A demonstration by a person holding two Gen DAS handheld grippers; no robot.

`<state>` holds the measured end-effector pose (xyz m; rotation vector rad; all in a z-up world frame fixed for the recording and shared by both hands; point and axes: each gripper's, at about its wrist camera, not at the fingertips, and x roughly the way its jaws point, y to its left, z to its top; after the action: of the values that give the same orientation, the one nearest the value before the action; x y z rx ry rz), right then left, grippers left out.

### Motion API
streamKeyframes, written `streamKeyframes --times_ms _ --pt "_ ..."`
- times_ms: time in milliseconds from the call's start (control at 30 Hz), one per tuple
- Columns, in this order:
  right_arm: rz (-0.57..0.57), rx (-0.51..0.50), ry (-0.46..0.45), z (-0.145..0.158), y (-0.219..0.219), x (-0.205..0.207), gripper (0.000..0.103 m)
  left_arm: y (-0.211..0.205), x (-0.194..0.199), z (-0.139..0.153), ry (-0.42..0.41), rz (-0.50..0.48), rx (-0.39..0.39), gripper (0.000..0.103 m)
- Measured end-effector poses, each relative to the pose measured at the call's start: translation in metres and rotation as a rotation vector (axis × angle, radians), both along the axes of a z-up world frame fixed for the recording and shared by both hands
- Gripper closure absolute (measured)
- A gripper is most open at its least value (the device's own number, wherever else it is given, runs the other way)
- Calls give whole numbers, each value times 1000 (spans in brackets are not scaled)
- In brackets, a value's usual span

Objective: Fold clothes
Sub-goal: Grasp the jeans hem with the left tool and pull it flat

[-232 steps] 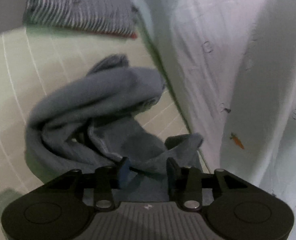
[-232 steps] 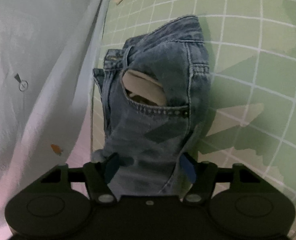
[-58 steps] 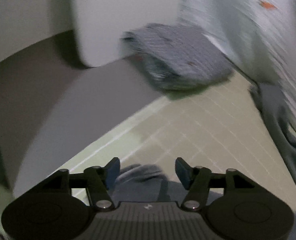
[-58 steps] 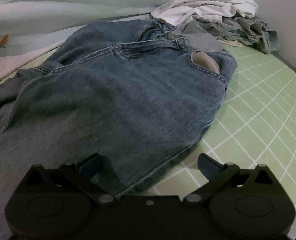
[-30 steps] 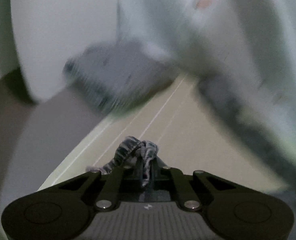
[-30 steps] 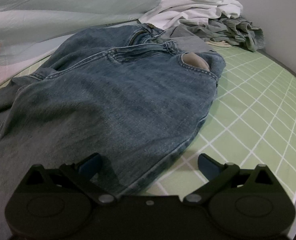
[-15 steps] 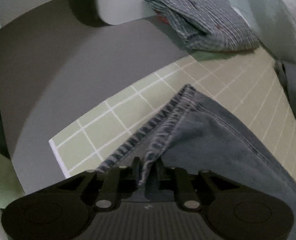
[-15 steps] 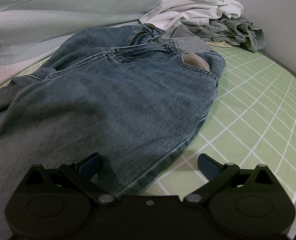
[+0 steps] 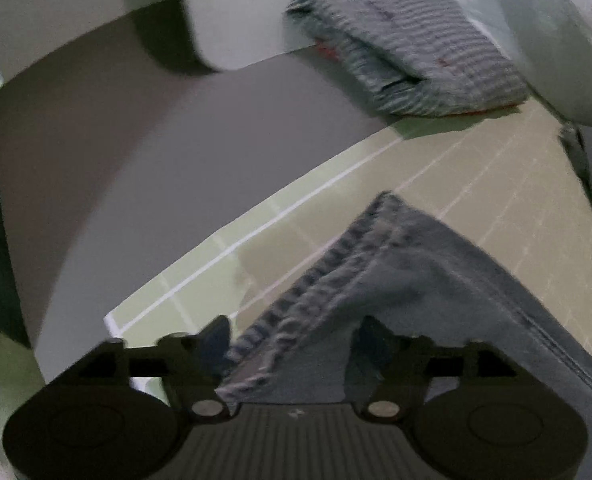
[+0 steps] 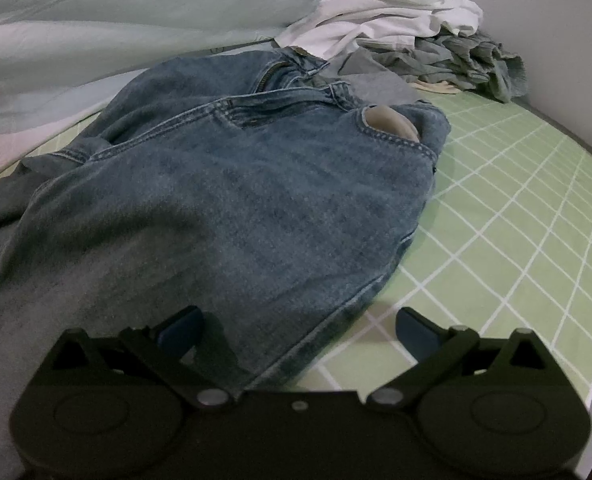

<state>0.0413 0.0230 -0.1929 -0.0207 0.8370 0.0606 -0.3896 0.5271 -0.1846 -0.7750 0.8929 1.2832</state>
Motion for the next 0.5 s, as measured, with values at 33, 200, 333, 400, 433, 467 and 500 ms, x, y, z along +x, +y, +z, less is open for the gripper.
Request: streamKeyframes --times_ms 33,200,333,400,433,467,500 --pt "-2 0 -1 0 0 0 0 -3 8 2 4 -26 16 25" --pt "8 5 -14 -1 -1 -1 0 -26 51 15 -11 -147 102 14" --pt "22 9 -26 -2 -3 -2 0 -57 84 31 -146 -294 127 13" --pt "52 14 -33 -2 -6 0 0 -79 104 39 -166 -393 164 12" --pt "67 16 -36 -3 -7 1 0 -88 115 43 -167 -442 189 9" --pt "83 18 -39 -3 -9 2 0 -101 126 50 -166 -500 224 7" --pt "95 21 -42 -3 -11 3 0 -111 135 55 -165 -540 247 6"
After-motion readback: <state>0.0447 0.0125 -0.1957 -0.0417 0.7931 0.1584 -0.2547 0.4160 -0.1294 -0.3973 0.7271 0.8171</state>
